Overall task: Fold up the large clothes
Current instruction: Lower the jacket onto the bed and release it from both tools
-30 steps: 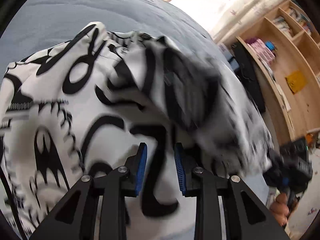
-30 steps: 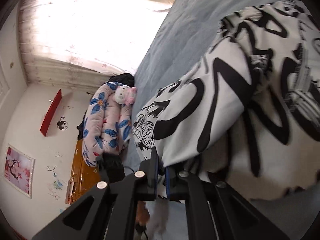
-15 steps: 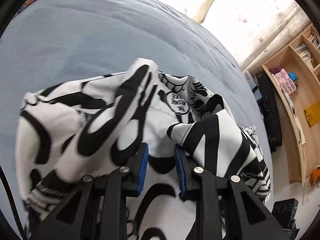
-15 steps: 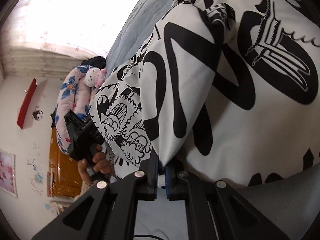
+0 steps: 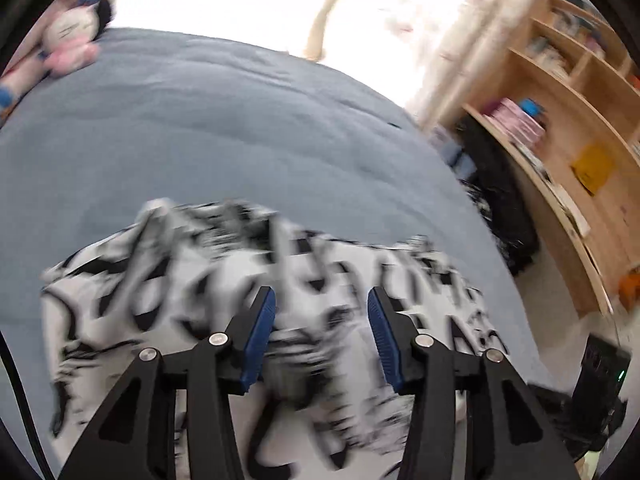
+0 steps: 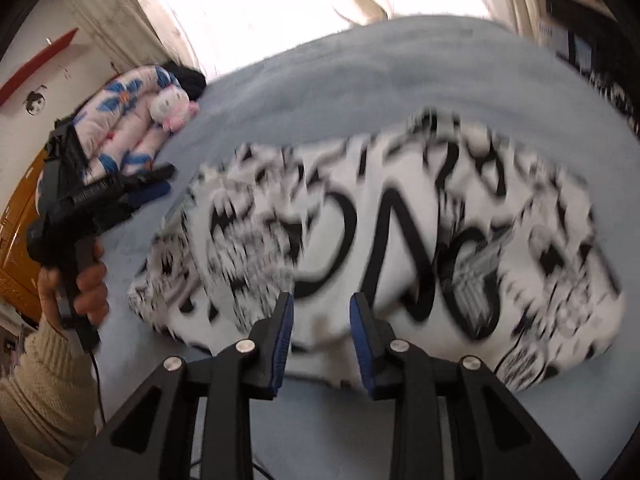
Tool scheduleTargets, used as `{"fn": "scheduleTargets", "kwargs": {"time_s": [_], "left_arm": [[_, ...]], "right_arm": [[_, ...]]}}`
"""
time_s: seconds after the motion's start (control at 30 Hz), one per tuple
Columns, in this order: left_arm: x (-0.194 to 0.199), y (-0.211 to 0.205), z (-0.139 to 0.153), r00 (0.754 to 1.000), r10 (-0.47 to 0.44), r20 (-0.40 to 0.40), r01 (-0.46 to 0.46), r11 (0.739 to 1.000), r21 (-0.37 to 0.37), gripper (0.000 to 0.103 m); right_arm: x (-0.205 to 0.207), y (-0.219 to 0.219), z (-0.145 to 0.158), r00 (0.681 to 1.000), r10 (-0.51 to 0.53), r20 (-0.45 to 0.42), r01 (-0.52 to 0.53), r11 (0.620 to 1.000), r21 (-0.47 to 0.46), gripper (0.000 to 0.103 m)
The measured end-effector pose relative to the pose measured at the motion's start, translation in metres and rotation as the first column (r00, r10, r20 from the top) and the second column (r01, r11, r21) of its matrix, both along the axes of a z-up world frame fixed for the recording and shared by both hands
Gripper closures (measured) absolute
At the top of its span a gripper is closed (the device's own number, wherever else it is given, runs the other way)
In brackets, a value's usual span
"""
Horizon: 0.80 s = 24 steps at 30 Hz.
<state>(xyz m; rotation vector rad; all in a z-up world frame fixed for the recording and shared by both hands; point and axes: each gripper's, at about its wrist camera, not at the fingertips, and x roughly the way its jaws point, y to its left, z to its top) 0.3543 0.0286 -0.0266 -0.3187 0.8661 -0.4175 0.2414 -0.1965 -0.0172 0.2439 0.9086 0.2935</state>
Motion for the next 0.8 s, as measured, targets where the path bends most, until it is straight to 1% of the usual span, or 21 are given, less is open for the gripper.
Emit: {"fn": "scheduleTargets", "kwargs": {"time_s": [0.03, 0.07, 0.1, 0.17, 0.2, 0.27, 0.33, 0.37, 0.4, 0.47, 0.53, 0.67, 0.7, 0.8], "left_arm": [[0.003, -0.016, 0.000, 1.000, -0.015, 0.006, 0.015, 1.000, 0.021, 0.055], [0.005, -0.021, -0.002, 1.000, -0.015, 0.001, 0.015, 0.999, 0.038, 0.055], [0.008, -0.029, -0.006, 1.000, -0.011, -0.013, 0.012, 0.998, 0.056, 0.055], [0.012, -0.038, -0.021, 0.998, 0.004, -0.066, 0.001, 0.997, 0.079, 0.055], [0.013, -0.042, -0.030, 0.995, 0.018, -0.099, -0.008, 0.995, 0.101, 0.055], [0.010, -0.037, -0.059, 0.984, 0.061, -0.170, -0.032, 0.985, 0.171, 0.055], [0.003, -0.031, -0.079, 0.972, 0.084, -0.220, -0.035, 0.976, 0.214, 0.055], [-0.003, -0.027, -0.090, 0.966, 0.090, -0.243, -0.036, 0.975, 0.217, 0.055], [-0.009, -0.023, -0.098, 0.965, 0.087, -0.247, -0.035, 0.977, 0.208, 0.055], [-0.023, -0.019, -0.101, 0.972, 0.076, -0.222, -0.027, 0.976, 0.217, 0.055], [-0.031, -0.022, -0.103, 0.977, 0.071, -0.203, -0.021, 0.971, 0.238, 0.055], [-0.042, -0.022, -0.105, 0.979, 0.092, -0.180, -0.045, 0.967, 0.249, 0.055], [-0.045, -0.023, -0.107, 0.980, 0.095, -0.177, -0.048, 0.966, 0.256, 0.055], [-0.043, -0.027, -0.100, 0.979, 0.106, -0.176, -0.054, 0.959, 0.277, 0.055]], "right_arm": [[0.006, 0.000, 0.005, 1.000, -0.008, 0.023, 0.008, 1.000, -0.005, 0.074], [0.012, 0.003, 0.007, 0.999, -0.016, 0.037, 0.016, 1.000, -0.012, 0.072], [0.023, 0.007, 0.009, 0.998, -0.018, 0.058, 0.018, 1.000, -0.015, 0.071], [0.040, 0.017, 0.005, 0.997, -0.009, 0.078, 0.011, 1.000, -0.017, 0.071], [0.053, 0.023, -0.002, 0.997, -0.002, 0.080, 0.005, 1.000, -0.030, 0.071], [0.069, 0.029, -0.017, 0.998, -0.005, 0.065, 0.010, 0.997, -0.076, 0.071], [0.083, 0.025, -0.044, 0.999, -0.036, 0.017, 0.038, 0.989, -0.140, 0.071], [0.084, 0.024, -0.052, 0.999, -0.054, 0.003, 0.053, 0.985, -0.165, 0.071], [0.083, 0.016, -0.064, 0.997, -0.078, -0.017, 0.074, 0.980, -0.185, 0.071], [0.077, 0.004, -0.080, 0.996, -0.086, -0.030, 0.080, 0.983, -0.165, 0.071], [0.064, -0.005, -0.088, 0.994, -0.103, -0.023, 0.098, 0.982, -0.160, 0.071], [0.049, -0.014, -0.093, 0.991, -0.134, -0.023, 0.130, 0.983, -0.126, 0.071], [0.046, -0.014, -0.092, 0.990, -0.137, -0.025, 0.132, 0.983, -0.128, 0.071], [0.045, -0.010, -0.086, 0.989, -0.141, -0.045, 0.133, 0.979, -0.156, 0.070]]}}
